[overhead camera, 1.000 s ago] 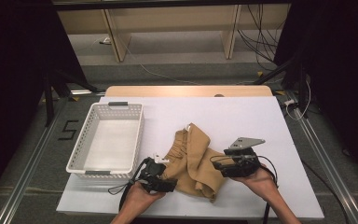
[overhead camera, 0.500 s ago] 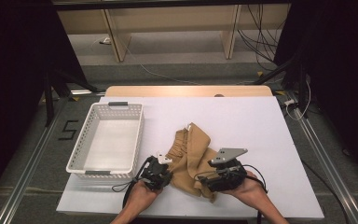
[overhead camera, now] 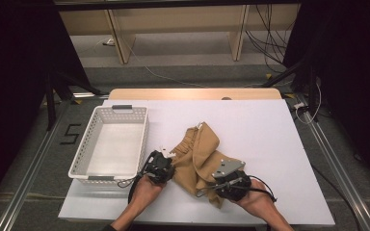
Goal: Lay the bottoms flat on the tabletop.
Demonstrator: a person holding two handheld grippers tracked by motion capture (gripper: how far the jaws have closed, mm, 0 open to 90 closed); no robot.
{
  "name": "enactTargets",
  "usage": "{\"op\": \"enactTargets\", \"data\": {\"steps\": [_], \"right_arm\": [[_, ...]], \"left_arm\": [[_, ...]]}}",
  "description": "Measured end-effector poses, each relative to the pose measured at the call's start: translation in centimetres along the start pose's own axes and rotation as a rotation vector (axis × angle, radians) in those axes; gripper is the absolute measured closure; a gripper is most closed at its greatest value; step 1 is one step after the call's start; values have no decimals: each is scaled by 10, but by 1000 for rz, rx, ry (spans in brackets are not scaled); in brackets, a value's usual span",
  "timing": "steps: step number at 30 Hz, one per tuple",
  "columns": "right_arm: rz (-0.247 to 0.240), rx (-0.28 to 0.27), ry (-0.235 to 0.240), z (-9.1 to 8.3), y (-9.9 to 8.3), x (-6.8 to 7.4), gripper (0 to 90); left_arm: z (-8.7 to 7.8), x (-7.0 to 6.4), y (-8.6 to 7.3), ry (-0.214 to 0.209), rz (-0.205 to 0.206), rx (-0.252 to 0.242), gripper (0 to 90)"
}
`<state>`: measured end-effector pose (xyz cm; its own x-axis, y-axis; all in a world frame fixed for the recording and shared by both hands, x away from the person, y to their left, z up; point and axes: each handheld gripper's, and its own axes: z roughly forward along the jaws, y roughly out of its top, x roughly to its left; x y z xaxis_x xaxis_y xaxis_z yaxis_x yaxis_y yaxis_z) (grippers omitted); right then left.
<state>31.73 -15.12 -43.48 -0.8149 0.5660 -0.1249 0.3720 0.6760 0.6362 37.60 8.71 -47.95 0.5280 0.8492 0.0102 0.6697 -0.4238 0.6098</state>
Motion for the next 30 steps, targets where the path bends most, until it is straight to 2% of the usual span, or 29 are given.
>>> {"op": "enactTargets", "data": {"steps": [1,2,4,5,6,7,8,9,10,11,12,13,16,18,24,28,29,30], "right_arm": [[-6,-3,0,-1,-1,-2,854],[3,-14,-8,-4,-1,-5,885],[18,-47,-38,-10,-3,-14,892],[53,-78,-78,-18,-5,-26,894],[53,-78,-78,-18,-5,-26,894],[88,-94,-115,-25,-11,-40,895],[88,-94,-115,-25,-11,-40,895],[141,-111,-144,-30,-19,-55,896],[141,-111,-144,-30,-19,-55,896],[186,-121,-168,-34,-27,-69,896],[208,-119,-181,-35,-31,-74,896],[208,-119,-181,-35,-31,-74,896],[253,-111,-209,-37,-43,-88,896],[259,-106,-215,-38,-45,-91,896],[306,-108,-259,-43,-55,-106,896],[329,-84,-271,-40,-62,-113,895],[334,-70,-274,-38,-65,-115,895],[334,-70,-274,-38,-65,-115,895]], "left_arm": [[0,0,0,1,3,-1,824],[0,0,0,3,4,-2,824],[0,-1,-1,5,3,-6,823],[0,-1,-1,6,4,-5,822],[0,-1,-1,7,5,-8,822],[0,0,-1,3,4,-6,821],[0,0,-1,3,4,-6,821],[1,1,-1,4,2,-10,821],[1,1,-1,4,2,-10,821],[1,1,-1,6,1,-13,821],[1,1,-1,6,1,-13,821],[1,2,-1,6,1,-14,821],[1,2,-1,13,1,-17,820],[2,3,-1,22,7,-20,819],[6,-3,3,75,30,-31,804],[2,-2,5,58,11,-30,735],[0,-3,5,54,10,-39,678],[-3,-4,6,46,13,-43,678]]}}
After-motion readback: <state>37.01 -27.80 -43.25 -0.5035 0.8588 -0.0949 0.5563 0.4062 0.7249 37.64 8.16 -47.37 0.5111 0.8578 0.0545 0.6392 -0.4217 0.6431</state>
